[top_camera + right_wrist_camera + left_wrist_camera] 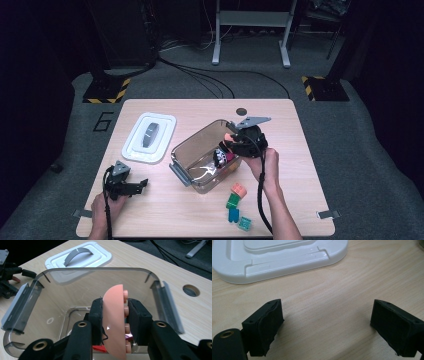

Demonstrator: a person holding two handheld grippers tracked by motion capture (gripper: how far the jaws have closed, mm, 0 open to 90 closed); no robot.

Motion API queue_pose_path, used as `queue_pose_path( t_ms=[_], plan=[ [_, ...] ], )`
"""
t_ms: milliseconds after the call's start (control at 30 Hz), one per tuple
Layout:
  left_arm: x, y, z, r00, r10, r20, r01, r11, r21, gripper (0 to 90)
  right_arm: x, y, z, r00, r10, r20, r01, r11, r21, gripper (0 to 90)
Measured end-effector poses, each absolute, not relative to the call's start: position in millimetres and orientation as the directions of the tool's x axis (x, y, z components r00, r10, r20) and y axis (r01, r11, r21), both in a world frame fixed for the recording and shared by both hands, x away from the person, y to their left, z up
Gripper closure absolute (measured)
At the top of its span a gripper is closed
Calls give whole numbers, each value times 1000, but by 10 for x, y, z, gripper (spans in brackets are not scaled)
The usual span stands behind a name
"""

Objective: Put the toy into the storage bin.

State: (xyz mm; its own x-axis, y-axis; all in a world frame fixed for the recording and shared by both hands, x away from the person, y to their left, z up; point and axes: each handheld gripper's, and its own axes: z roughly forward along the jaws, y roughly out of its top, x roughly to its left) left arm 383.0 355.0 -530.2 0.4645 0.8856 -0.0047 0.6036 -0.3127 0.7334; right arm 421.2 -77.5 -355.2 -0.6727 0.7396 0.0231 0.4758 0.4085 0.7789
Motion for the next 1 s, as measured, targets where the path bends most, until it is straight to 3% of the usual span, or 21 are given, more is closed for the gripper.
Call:
queue_pose_path(
  t_ms=[533, 1000],
  plan=[
    [3834, 3551, -5304, 463, 887, -4, 602, -311, 735, 106, 4124, -421, -3811, -738, 671, 77, 487, 450, 749, 659],
    [3834, 3556, -5298, 466, 885, -5, 607, -315, 730, 106, 4060, -379, -3950, -752, 650, 111, 510, 466, 723, 624]
  ],
)
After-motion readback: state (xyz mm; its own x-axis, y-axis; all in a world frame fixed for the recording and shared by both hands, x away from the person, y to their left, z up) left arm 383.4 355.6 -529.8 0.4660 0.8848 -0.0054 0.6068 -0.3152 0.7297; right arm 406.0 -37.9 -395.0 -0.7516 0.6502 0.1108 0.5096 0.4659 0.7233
